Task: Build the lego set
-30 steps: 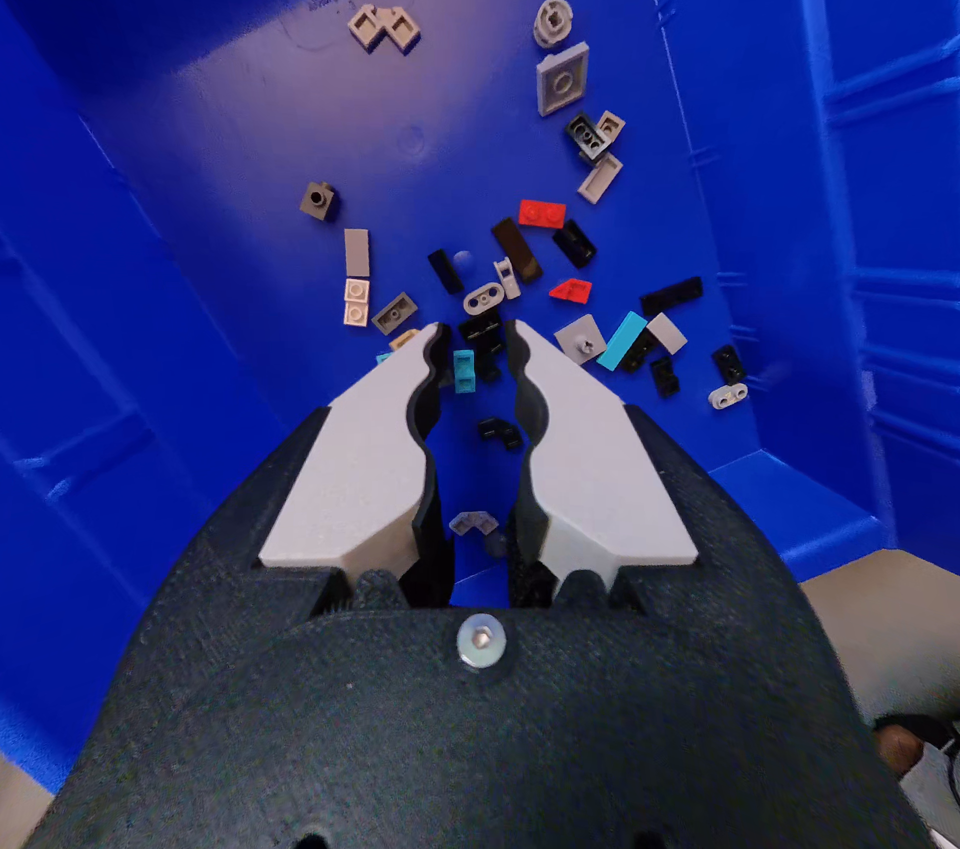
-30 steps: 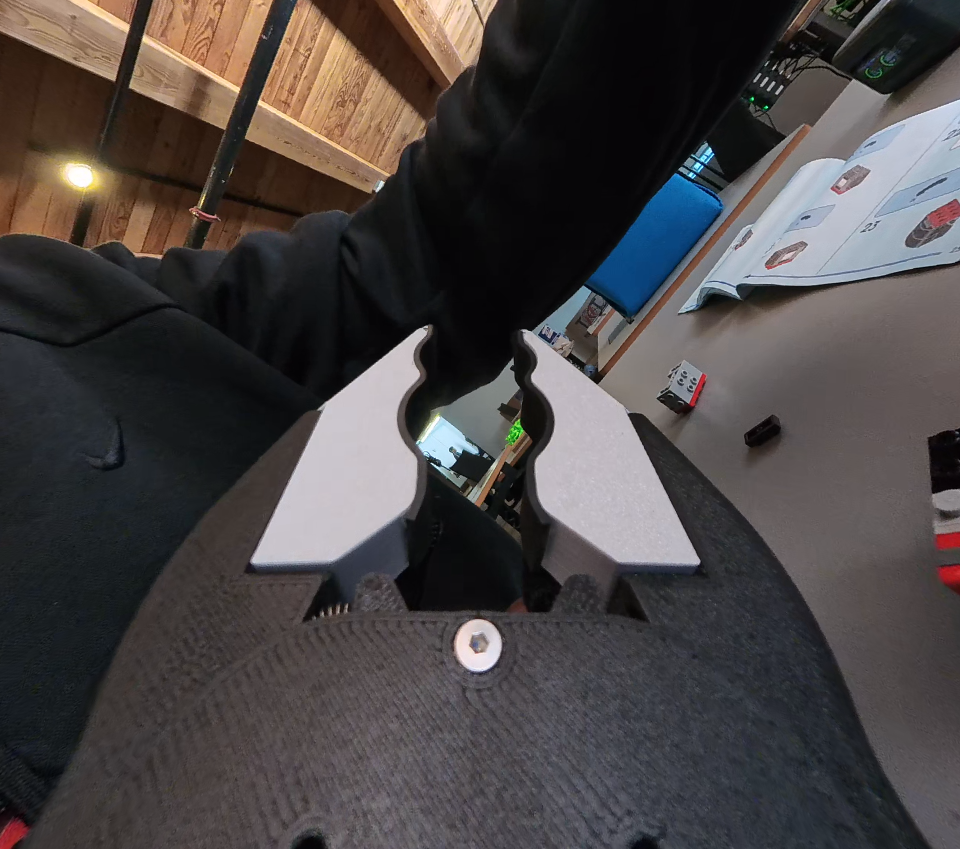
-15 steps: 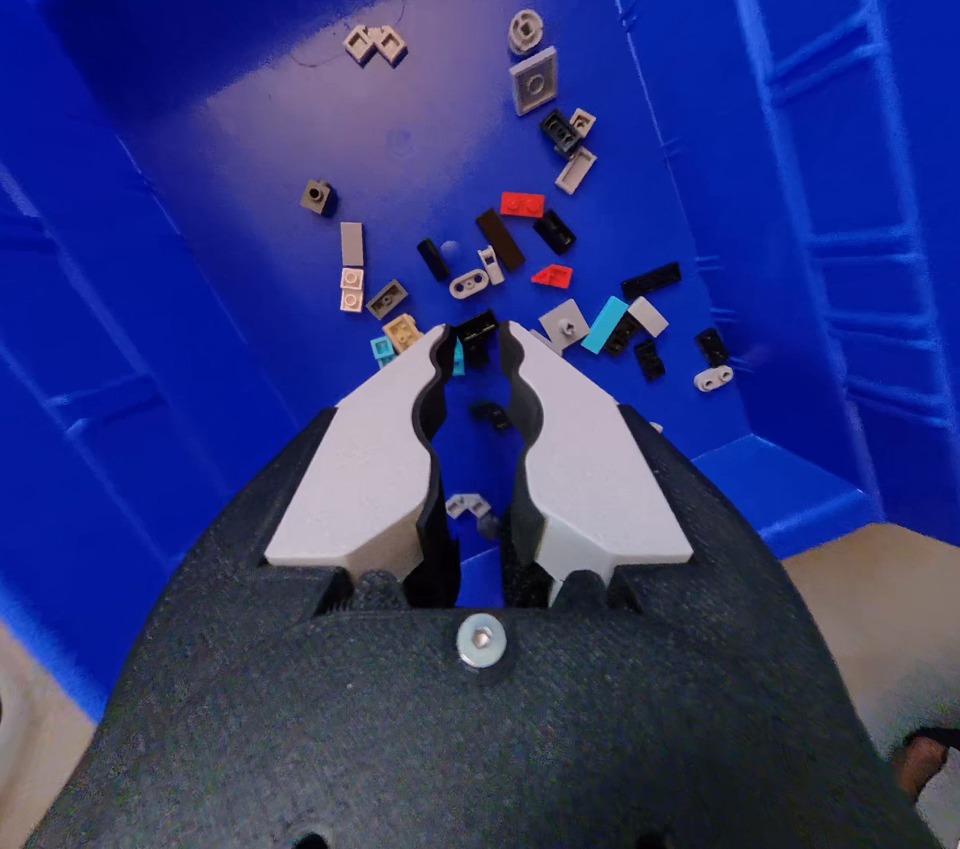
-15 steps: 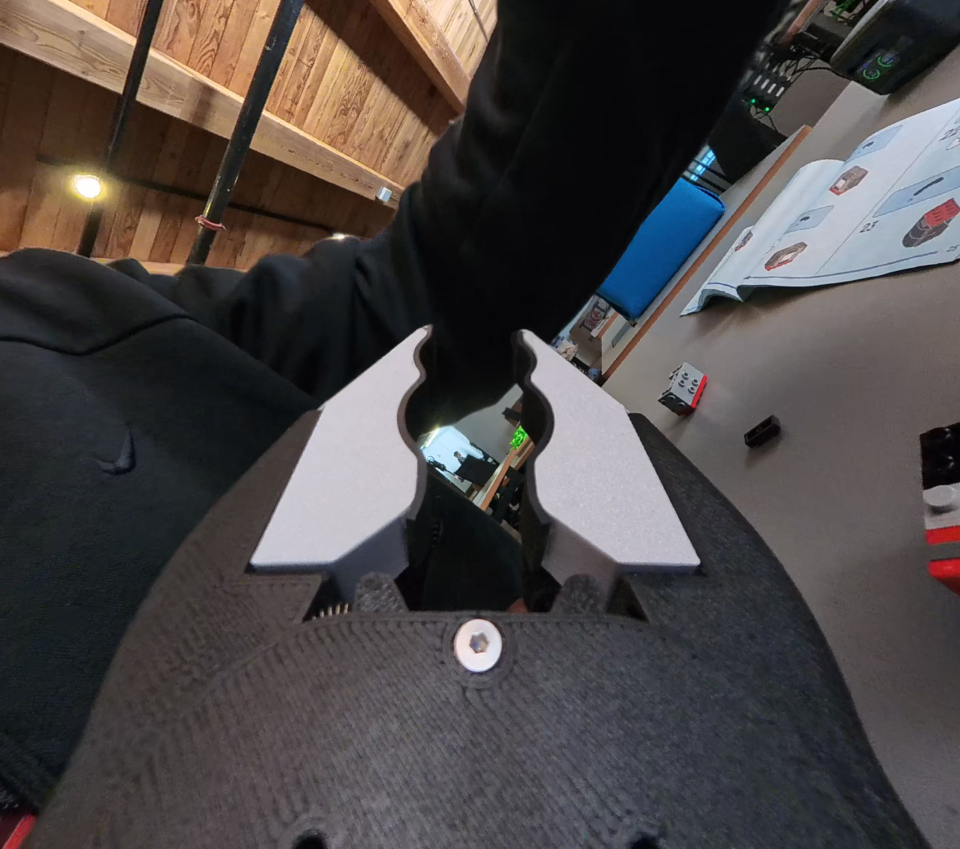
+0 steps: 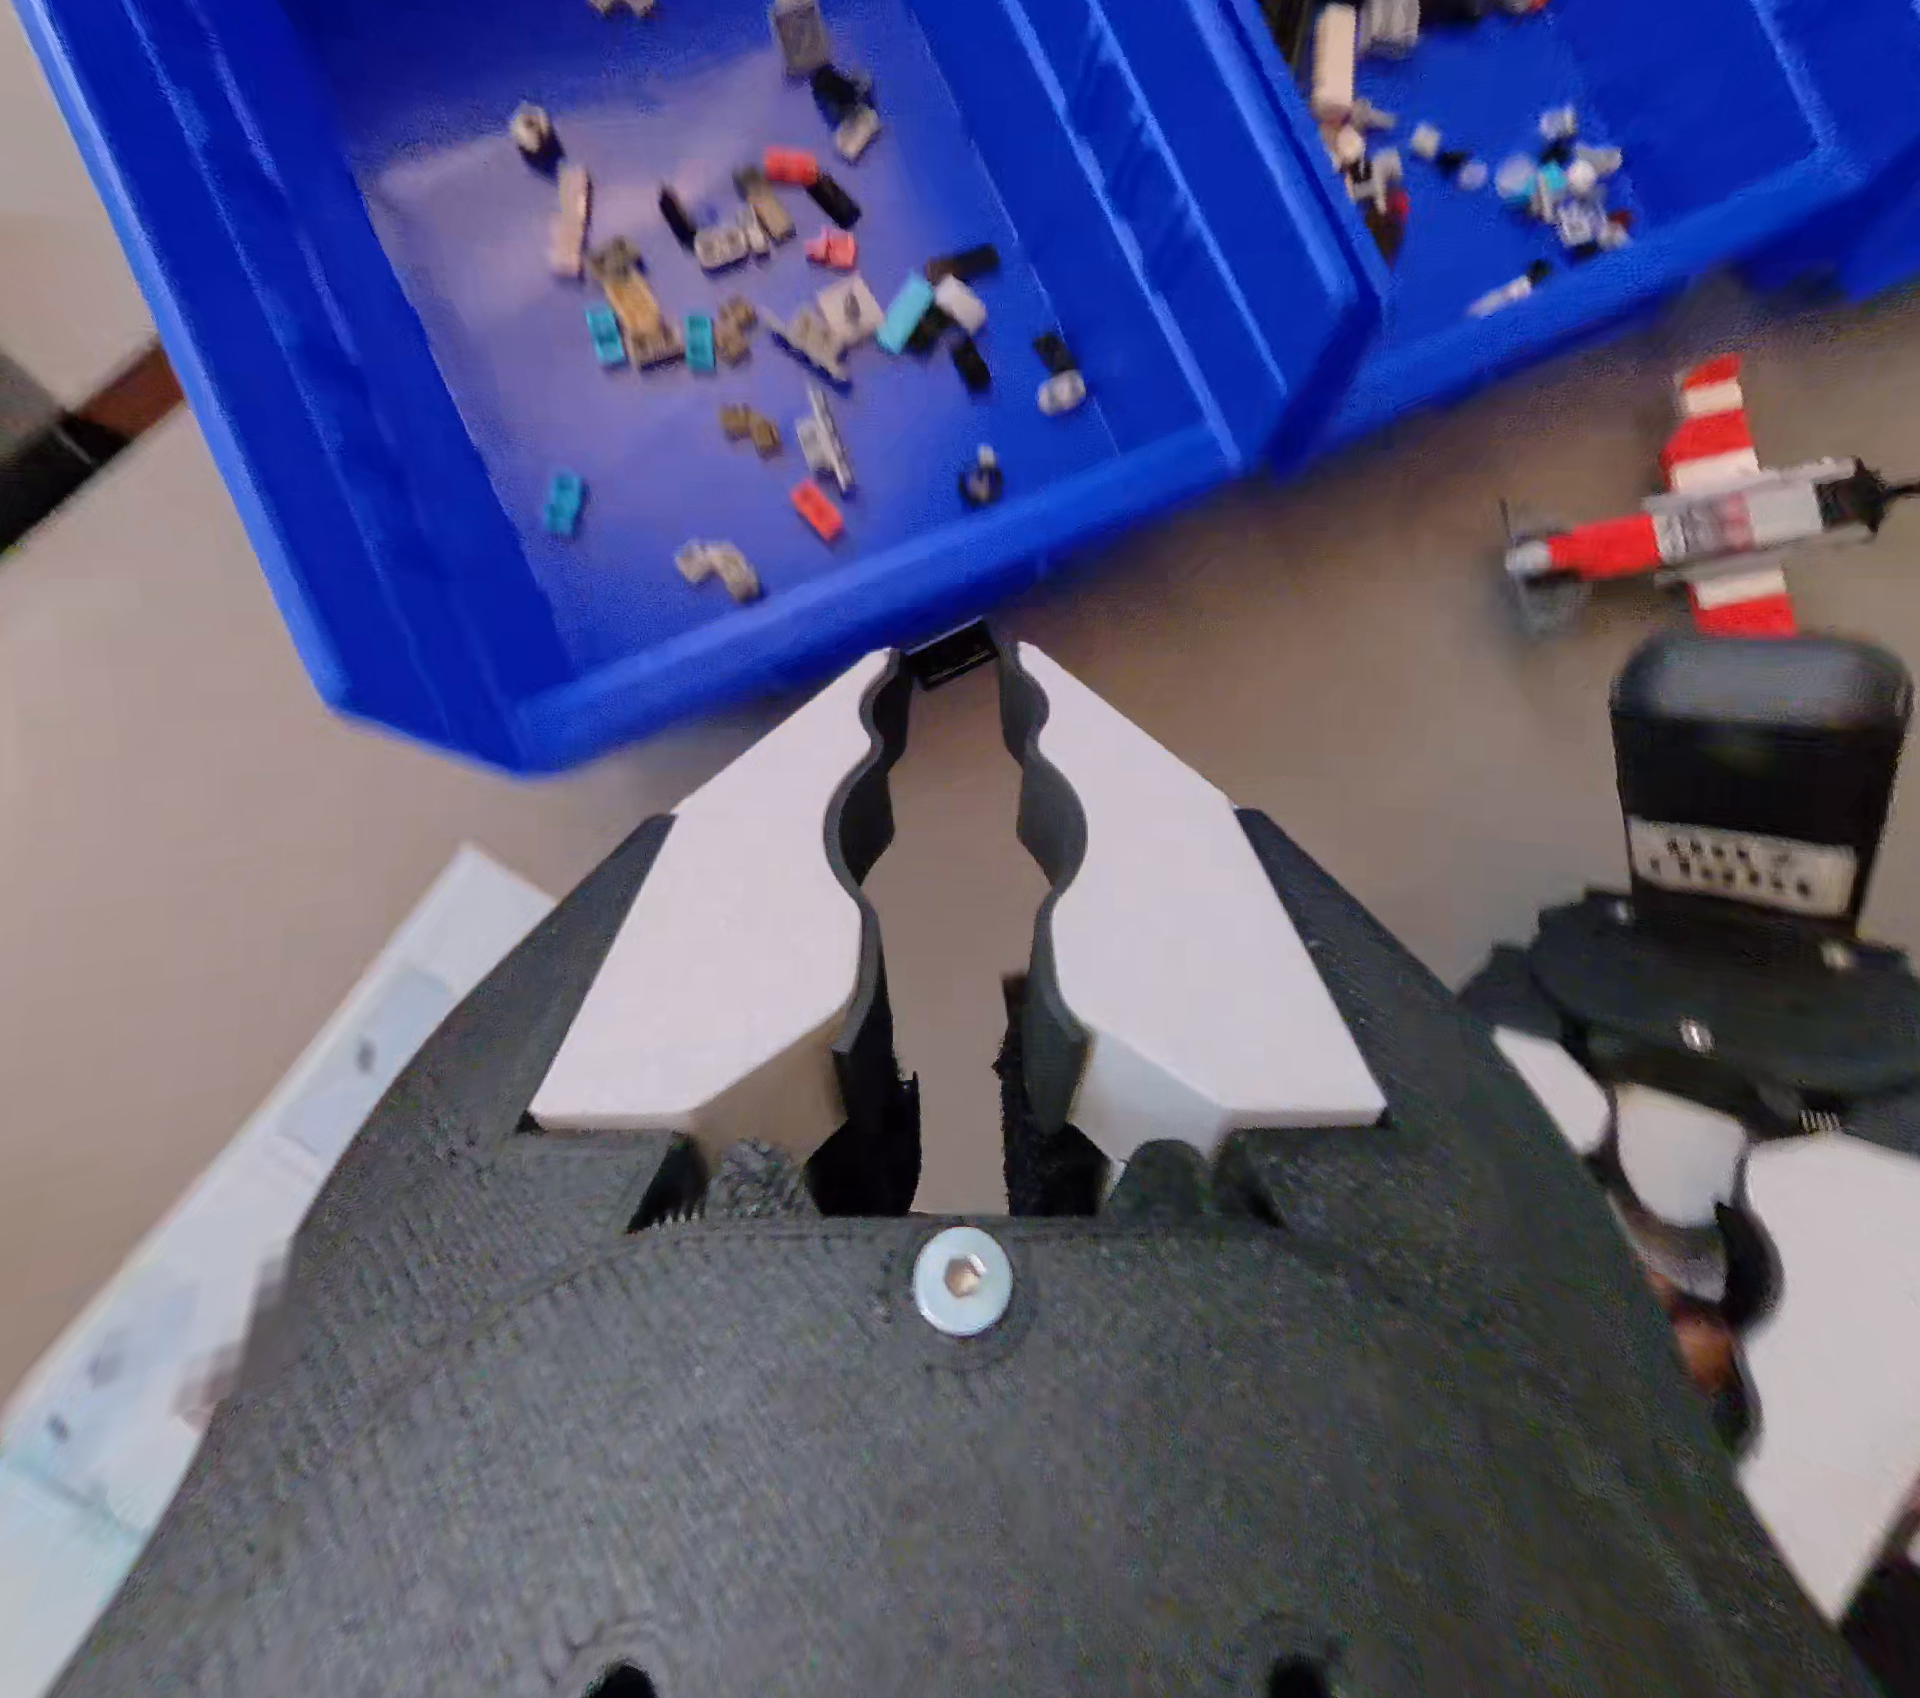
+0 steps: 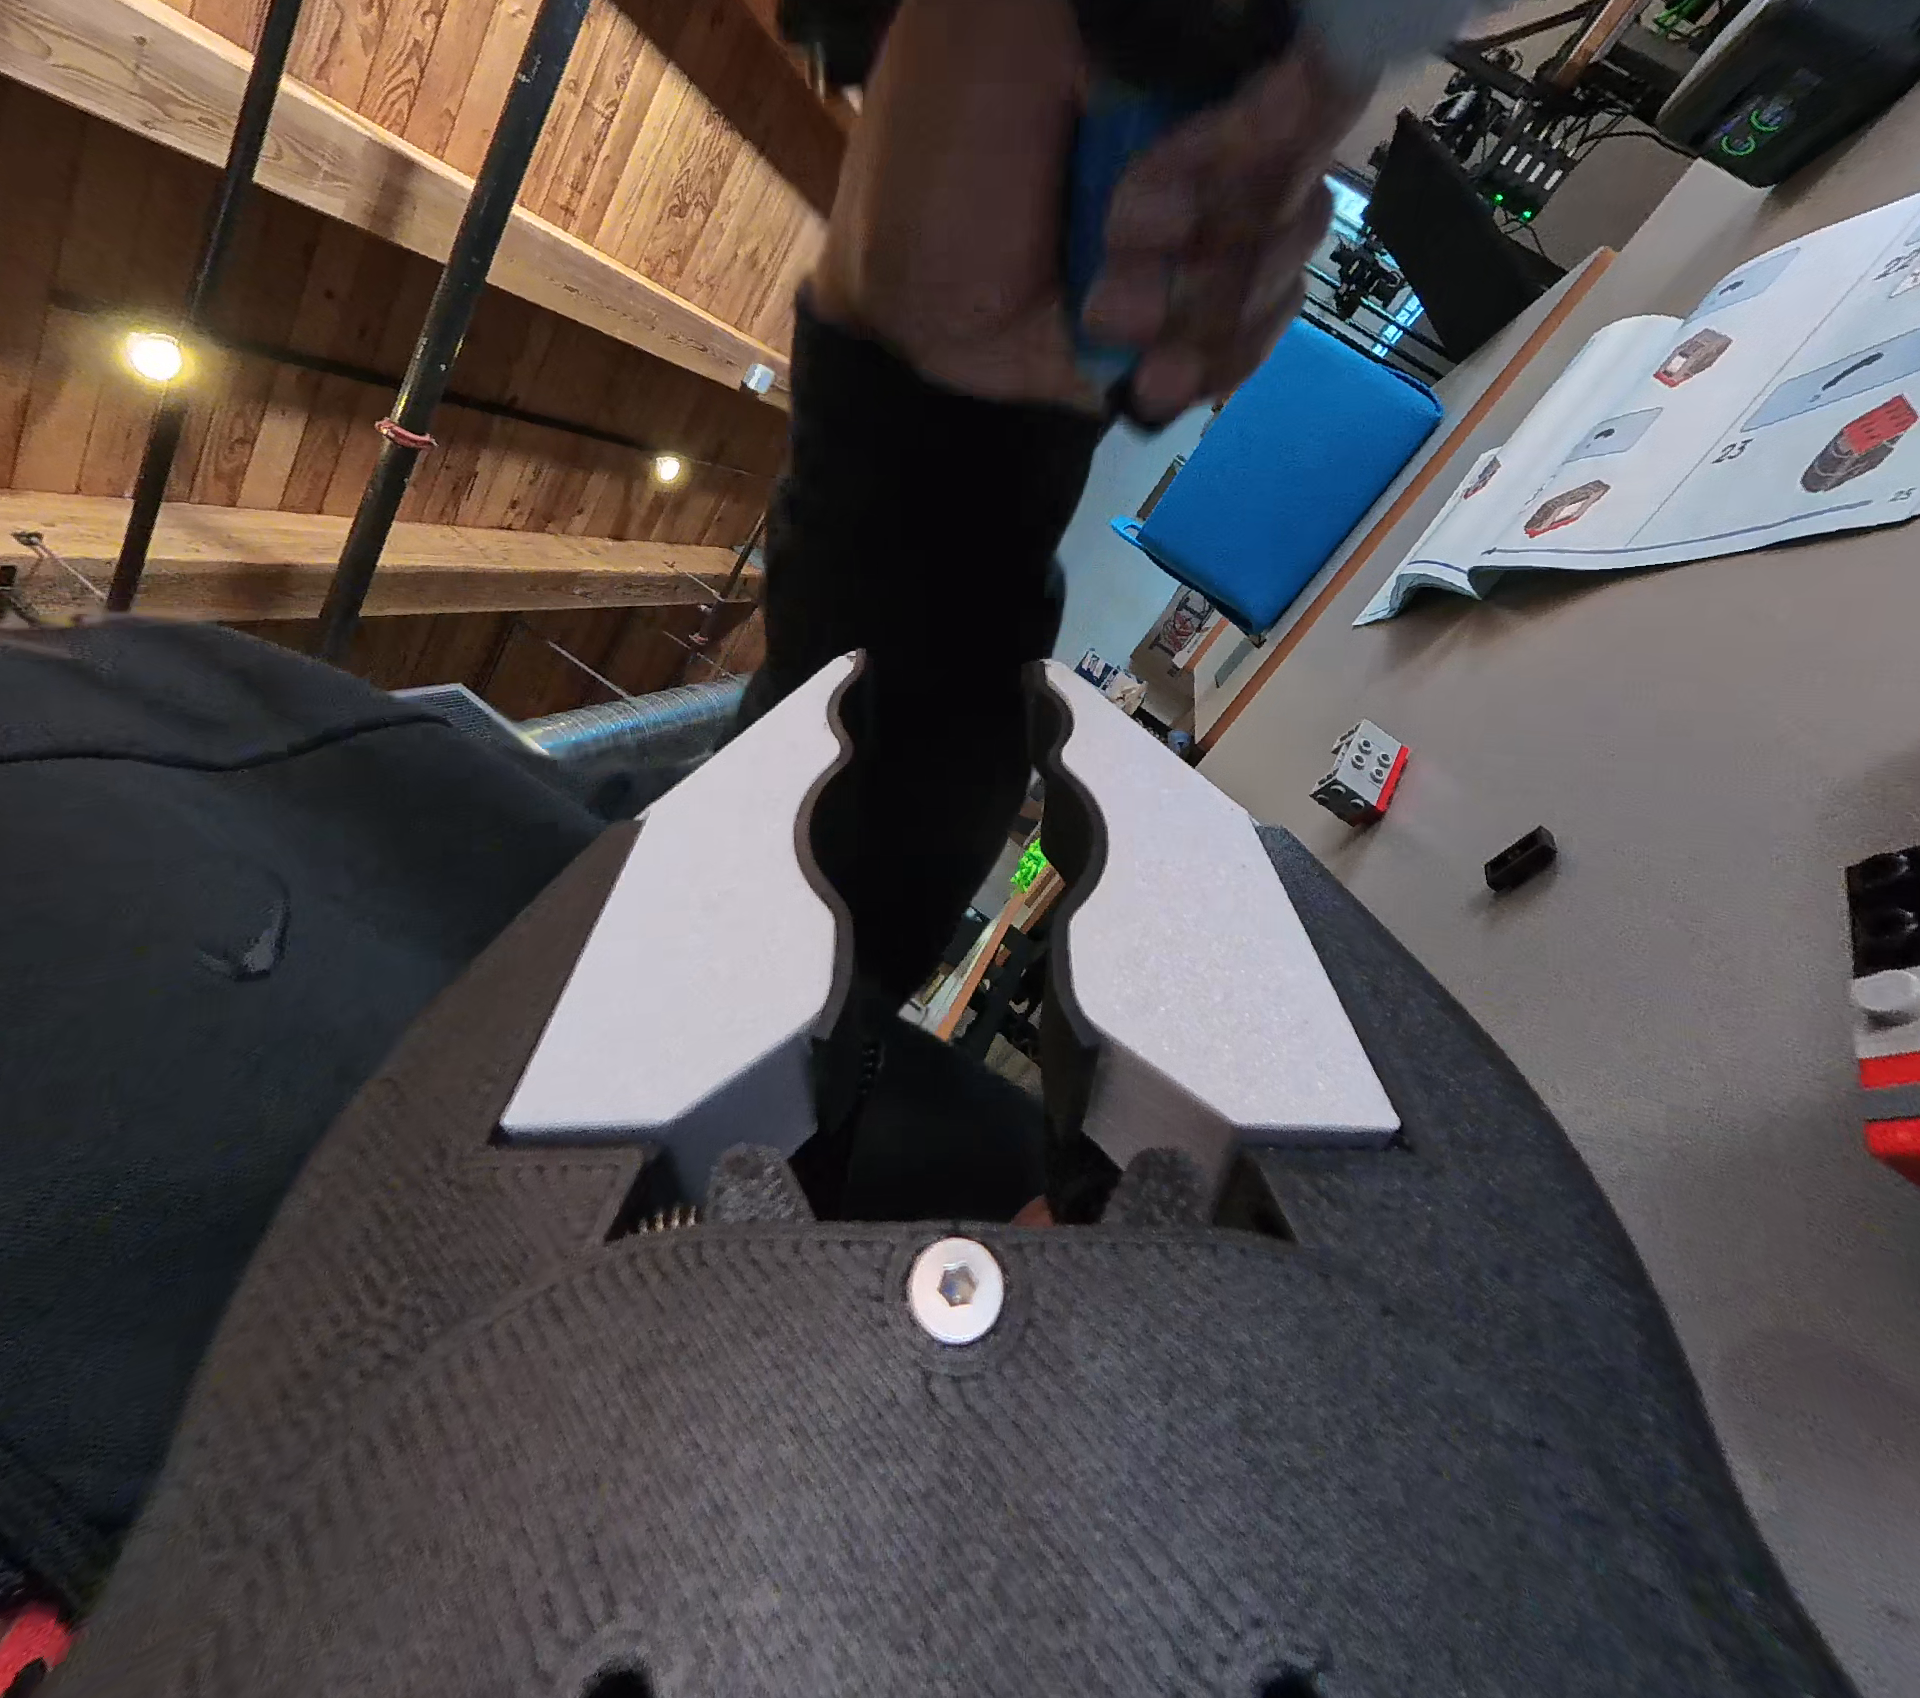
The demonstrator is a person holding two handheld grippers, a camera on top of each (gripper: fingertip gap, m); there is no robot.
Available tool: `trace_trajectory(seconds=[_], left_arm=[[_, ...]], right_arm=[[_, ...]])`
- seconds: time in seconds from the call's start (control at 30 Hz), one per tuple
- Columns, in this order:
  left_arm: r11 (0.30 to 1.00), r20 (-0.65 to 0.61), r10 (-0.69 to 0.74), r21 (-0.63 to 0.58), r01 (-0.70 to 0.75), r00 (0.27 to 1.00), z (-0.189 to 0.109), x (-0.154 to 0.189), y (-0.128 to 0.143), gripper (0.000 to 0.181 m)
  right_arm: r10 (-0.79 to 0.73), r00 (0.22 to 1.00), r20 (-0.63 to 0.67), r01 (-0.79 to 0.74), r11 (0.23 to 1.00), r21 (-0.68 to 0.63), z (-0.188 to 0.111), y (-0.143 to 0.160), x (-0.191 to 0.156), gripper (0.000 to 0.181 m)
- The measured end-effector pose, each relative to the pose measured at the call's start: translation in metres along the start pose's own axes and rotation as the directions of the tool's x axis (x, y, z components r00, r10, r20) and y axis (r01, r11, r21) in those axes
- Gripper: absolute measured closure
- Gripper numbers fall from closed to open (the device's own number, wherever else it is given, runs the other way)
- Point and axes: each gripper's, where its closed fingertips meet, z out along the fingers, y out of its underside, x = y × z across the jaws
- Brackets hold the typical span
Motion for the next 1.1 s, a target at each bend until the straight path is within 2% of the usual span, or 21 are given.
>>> trace_trajectory(seconds=[0.1, 0.23, 0.37, 0.63, 1.1], left_arm=[[0.998, 0.006, -0.057, -0.013, 0.057, 0.998, -0.016, 0.011, 0.047, 0.164], [0.989, 0.055, -0.113, -0.091, 0.118, 0.992, -0.027, 0.017, 0.109, 0.164], [0.978, 0.077, -0.153, -0.13, 0.162, 0.985, -0.033, 0.02, 0.142, 0.164], [0.965, 0.098, -0.147, -0.206, 0.165, 0.984, -0.021, 0.02, 0.167, 0.163], [0.949, 0.08, -0.153, -0.264, 0.17, 0.985, -0.013, 0.023, 0.18, 0.163]], right_arm=[[0.002, 1.0, 0.001, -0.002, 1.0, 0.001, 0.0, 0.0, 0.0, 0.152], [-0.001, 1.0, -0.001, 0.001, 1.0, -0.007, 0.001, 0.001, 0.0, 0.153], [-0.002, 1.0, -0.004, 0.002, 1.0, -0.008, 0.001, 0.001, 0.0, 0.153], [-0.005, 1.0, -0.007, 0.005, 1.0, -0.007, 0.001, 0.002, 0.001, 0.153], [0.002, 1.0, -0.003, -0.002, 1.0, -0.004, 0.0, 0.001, 0.001, 0.153]])
